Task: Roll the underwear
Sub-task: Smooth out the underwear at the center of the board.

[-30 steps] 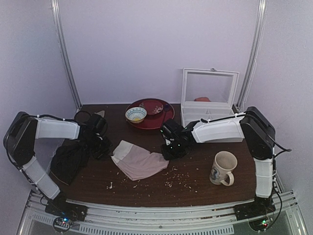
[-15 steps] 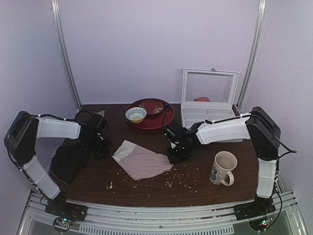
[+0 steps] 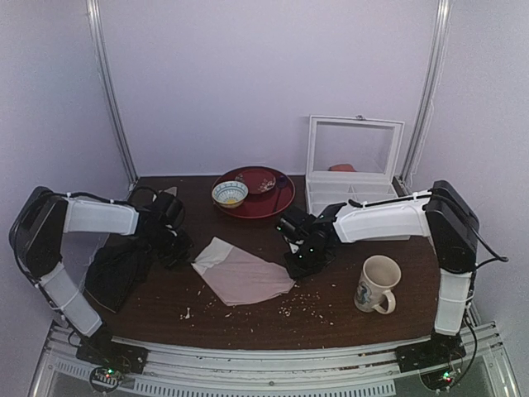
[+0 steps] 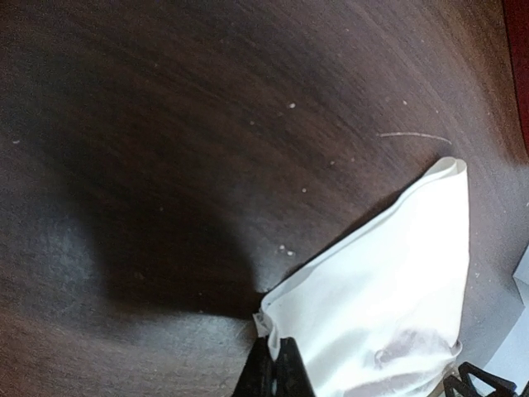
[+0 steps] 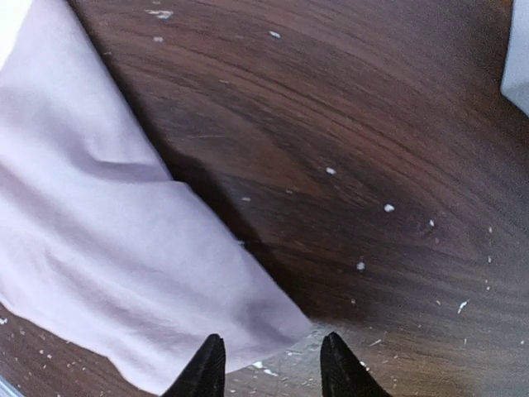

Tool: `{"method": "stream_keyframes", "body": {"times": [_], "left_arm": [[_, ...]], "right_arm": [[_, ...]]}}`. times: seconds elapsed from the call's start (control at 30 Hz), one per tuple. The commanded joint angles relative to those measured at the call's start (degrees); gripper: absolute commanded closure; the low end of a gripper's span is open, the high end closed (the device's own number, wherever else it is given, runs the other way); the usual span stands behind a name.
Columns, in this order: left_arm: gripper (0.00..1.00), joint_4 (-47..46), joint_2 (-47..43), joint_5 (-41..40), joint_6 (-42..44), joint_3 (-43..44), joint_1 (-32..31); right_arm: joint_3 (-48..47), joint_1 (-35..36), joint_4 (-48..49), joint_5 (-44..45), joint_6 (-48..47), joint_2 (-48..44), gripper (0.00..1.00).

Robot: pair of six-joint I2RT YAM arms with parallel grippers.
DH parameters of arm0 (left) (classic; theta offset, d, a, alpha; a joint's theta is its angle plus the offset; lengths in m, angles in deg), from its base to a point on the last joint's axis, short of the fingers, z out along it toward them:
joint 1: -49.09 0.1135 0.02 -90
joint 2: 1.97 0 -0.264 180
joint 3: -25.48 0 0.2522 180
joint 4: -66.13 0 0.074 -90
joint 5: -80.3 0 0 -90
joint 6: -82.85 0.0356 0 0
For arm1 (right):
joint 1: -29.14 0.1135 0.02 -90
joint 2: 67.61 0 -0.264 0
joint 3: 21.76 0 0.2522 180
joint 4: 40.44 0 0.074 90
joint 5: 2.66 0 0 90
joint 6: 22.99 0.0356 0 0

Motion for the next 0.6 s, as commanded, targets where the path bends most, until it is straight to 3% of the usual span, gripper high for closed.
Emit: {"method": "stream_keyframes", "body": {"times": [0.0, 0.33, 0.57], "left_arm": [[1.00, -0.72, 1.47, 0.71, 0.83, 2.31, -0.30], [1.00, -1.48, 3.13, 2.44, 1.29, 2.77, -0.34], [1.00, -1.58, 3.43, 2.84, 1.84, 2.62, -0.34]], "right_arm": [[-4.36, 3.08, 1.80, 2.73, -3.42, -3.75, 0.62], [-7.73, 14.92, 9.54, 4.81, -16.56, -0.34, 0.67], [-8.94, 19.58, 15.18, 6.08, -24.76, 4.45, 0.67]]}}
